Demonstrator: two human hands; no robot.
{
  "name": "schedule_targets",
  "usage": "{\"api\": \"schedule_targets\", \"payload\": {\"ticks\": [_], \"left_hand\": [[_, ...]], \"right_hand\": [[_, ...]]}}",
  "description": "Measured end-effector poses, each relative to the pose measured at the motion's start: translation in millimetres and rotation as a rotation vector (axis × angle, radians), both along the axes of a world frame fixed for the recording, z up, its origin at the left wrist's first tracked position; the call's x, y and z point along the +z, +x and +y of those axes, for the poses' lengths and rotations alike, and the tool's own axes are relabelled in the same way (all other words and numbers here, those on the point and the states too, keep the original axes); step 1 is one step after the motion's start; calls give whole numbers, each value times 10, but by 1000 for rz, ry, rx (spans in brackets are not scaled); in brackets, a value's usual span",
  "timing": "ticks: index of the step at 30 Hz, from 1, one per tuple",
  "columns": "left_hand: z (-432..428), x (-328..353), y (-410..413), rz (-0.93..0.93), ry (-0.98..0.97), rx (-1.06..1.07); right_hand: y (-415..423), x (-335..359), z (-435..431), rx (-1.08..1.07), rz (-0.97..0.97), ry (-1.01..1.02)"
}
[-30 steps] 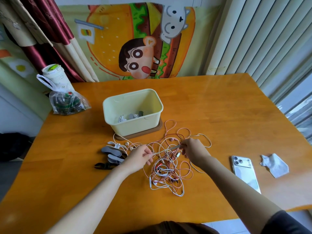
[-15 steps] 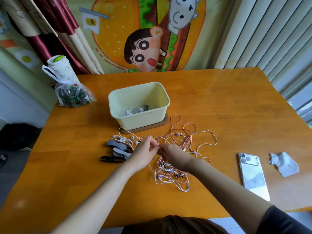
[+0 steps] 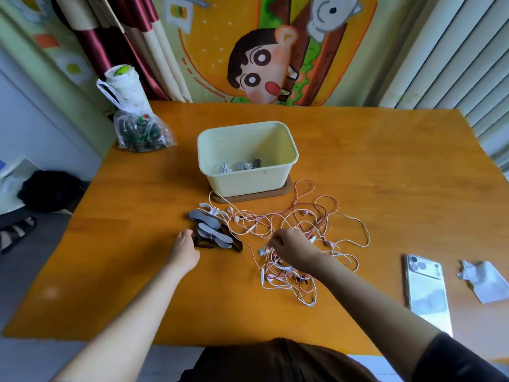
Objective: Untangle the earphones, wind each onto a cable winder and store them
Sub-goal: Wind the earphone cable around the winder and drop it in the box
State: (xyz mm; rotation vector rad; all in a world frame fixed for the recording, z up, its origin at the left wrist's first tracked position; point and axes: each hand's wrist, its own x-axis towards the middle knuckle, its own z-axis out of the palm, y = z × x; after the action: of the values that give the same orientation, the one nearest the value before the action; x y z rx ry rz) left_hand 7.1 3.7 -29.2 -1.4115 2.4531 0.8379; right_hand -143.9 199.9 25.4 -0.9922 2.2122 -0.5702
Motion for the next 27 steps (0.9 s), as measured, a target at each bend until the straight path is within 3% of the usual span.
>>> {"api": "schedule_targets", "payload": {"ticks": [8,27], "left_hand": [[127,-128,146,-98,-17,-40],[407,-145,208,-83,131,-73]], "right_hand": [[30,4,56,41,-47,4],[29,11,118,35,-66,105]]}}
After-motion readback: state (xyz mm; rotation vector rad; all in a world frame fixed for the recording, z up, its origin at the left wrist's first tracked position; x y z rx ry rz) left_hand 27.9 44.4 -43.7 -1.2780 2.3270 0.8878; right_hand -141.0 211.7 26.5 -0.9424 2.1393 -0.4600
